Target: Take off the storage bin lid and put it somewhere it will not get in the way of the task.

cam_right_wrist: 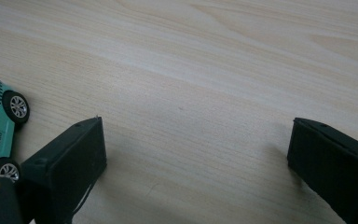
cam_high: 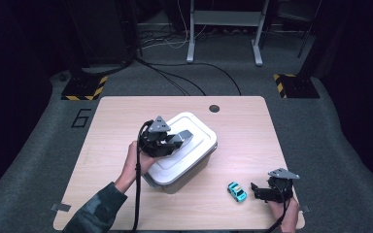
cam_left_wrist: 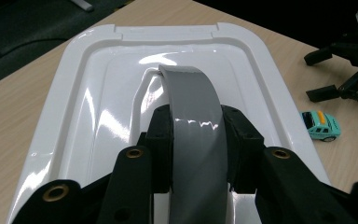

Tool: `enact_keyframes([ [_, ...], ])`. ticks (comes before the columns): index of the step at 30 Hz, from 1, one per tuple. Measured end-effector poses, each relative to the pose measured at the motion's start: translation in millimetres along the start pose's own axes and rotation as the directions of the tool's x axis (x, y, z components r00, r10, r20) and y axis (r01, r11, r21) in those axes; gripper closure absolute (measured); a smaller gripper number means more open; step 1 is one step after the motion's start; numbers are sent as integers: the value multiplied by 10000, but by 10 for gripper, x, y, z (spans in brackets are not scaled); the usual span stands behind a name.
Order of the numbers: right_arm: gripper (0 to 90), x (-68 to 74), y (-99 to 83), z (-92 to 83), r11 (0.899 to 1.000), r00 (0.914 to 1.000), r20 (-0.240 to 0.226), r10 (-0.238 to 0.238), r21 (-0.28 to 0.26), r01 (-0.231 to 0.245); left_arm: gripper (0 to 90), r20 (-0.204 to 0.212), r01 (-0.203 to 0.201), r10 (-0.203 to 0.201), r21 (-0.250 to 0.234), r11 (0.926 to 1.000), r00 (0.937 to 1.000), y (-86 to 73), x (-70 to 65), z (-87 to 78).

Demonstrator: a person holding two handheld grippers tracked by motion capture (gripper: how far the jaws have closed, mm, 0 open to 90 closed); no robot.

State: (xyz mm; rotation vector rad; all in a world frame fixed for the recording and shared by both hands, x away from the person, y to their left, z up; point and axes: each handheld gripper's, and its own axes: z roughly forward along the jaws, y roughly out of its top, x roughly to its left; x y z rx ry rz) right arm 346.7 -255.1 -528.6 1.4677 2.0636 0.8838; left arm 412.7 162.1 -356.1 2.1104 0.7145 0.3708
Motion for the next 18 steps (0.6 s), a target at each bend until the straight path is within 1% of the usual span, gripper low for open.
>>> enact_keyframes([
  [2,36,-3,1,1,10000,10000,-9,-35,-11,35,668,-60,91,-92,-107,9999,9999,9,18,-50],
  [11,36,0,0,0,10000,10000,-2,-5,1,5,669,-336,166,-180,-414,9990,9993,34,131,-248],
  [14,36,-3,1,1,10000,10000,-8,-38,-11,38,669,-424,297,-320,-539,9981,9986,36,168,-309],
  [18,36,-3,0,1,10000,10000,-2,-27,-7,27,668,-571,294,-333,-677,9973,9978,36,218,-380],
])
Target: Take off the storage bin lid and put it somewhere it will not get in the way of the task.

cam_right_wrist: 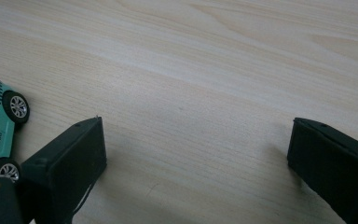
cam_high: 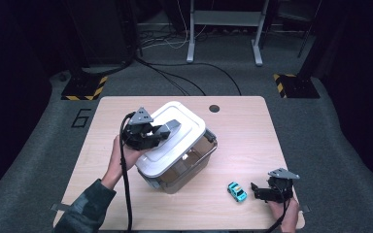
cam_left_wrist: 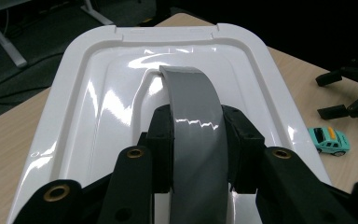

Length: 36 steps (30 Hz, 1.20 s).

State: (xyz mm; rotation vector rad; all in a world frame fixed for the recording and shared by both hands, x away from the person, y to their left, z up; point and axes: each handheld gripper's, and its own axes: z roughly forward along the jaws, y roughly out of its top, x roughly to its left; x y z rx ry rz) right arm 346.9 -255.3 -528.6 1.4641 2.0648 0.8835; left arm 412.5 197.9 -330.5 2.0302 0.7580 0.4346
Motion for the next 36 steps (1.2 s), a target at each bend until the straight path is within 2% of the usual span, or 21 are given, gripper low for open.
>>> enact_keyframes([
  [9,36,2,0,0,10000,10000,20,18,-1,-18,668,-218,225,-229,-180,9996,9995,20,122,-161],
  [14,36,3,0,0,10000,10000,29,31,1,-31,668,-461,206,-219,-269,9994,9987,-2,205,-233],
  [22,37,0,2,3,10000,10000,10,-8,-11,8,668,-868,489,-510,-253,9985,9949,-50,371,-316],
  [30,37,0,2,3,10000,10000,7,-10,-9,10,669,-1349,885,-915,-278,9957,9866,-108,562,-401],
  [36,37,0,2,3,10000,10000,13,5,-11,-5,669,-1692,1265,-1307,-353,9913,9769,-180,725,-475],
])
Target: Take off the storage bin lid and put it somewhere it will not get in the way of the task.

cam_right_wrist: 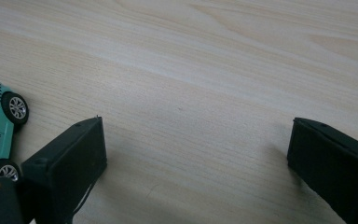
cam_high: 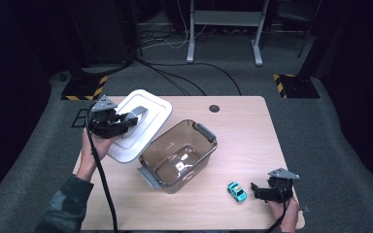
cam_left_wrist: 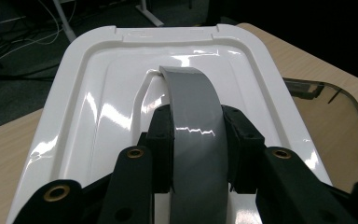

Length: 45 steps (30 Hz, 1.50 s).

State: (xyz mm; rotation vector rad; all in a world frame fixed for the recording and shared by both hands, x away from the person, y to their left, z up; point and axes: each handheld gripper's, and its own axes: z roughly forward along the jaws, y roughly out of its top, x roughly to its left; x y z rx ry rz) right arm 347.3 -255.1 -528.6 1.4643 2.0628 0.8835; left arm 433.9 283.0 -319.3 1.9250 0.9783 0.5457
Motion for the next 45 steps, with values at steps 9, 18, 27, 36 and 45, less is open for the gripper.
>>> enact_keyframes([
  [9,39,-1,0,-1,10000,10000,12,13,2,-13,669,-639,615,-620,-89,9981,9960,-141,250,-58],
  [18,39,0,-1,-1,10000,10000,16,18,0,-18,668,-1598,1139,-1136,-72,9935,9806,-341,494,-50],
  [27,39,0,-1,-1,10000,10000,30,6,-7,-6,669,-2167,2090,-2057,-78,9779,9543,-618,777,41],
  [36,39,-3,0,0,10000,10000,33,-4,-5,4,669,-2616,2578,-2472,66,9662,9330,-822,935,146],
  [45,39,-3,0,0,10000,10000,39,-5,-7,5,669,-3001,2990,-2710,505,9529,9146,-1098,1001,311],
])
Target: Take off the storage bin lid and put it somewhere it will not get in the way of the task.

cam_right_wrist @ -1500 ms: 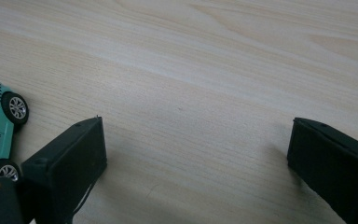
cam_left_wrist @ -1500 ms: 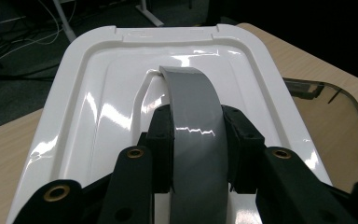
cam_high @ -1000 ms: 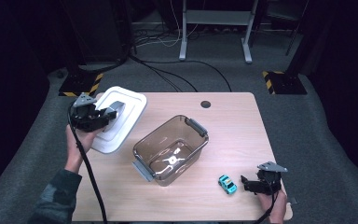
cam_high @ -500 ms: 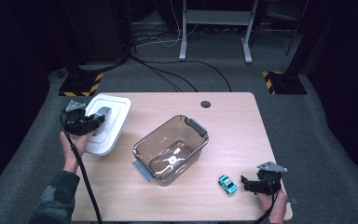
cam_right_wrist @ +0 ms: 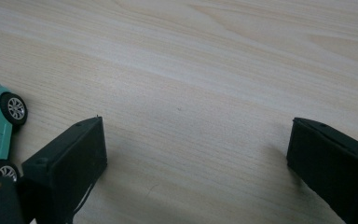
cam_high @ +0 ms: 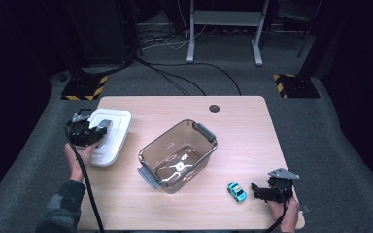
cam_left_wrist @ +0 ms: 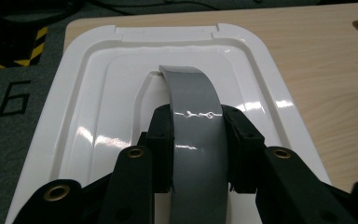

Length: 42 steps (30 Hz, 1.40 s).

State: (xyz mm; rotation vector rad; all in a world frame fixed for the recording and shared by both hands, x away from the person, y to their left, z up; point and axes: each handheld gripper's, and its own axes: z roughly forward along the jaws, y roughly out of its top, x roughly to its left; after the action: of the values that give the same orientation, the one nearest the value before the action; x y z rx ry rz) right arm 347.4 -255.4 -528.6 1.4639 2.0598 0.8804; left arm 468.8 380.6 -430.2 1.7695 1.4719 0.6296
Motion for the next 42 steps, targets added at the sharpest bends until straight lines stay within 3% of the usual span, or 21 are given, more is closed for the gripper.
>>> enact_keyframes([
  [8,39,3,-1,-1,10000,10000,2,24,3,-24,669,-61,238,-236,338,9991,9997,-194,34,155],
  [17,39,4,-1,-1,10000,10000,3,25,5,-25,669,-157,362,-356,376,9986,9992,-342,69,252],
  [32,40,0,0,0,10000,10000,-5,3,0,-3,668,-366,137,-108,779,9969,9993,-564,48,414],
  [37,40,1,0,0,10000,10000,-3,6,1,-6,658,-328,74,-49,762,9971,9994,-569,41,405],
  [42,40,0,0,0,10000,10000,-3,3,-1,-3,426,-291,148,-119,1031,9946,9995,-564,21,376],
])
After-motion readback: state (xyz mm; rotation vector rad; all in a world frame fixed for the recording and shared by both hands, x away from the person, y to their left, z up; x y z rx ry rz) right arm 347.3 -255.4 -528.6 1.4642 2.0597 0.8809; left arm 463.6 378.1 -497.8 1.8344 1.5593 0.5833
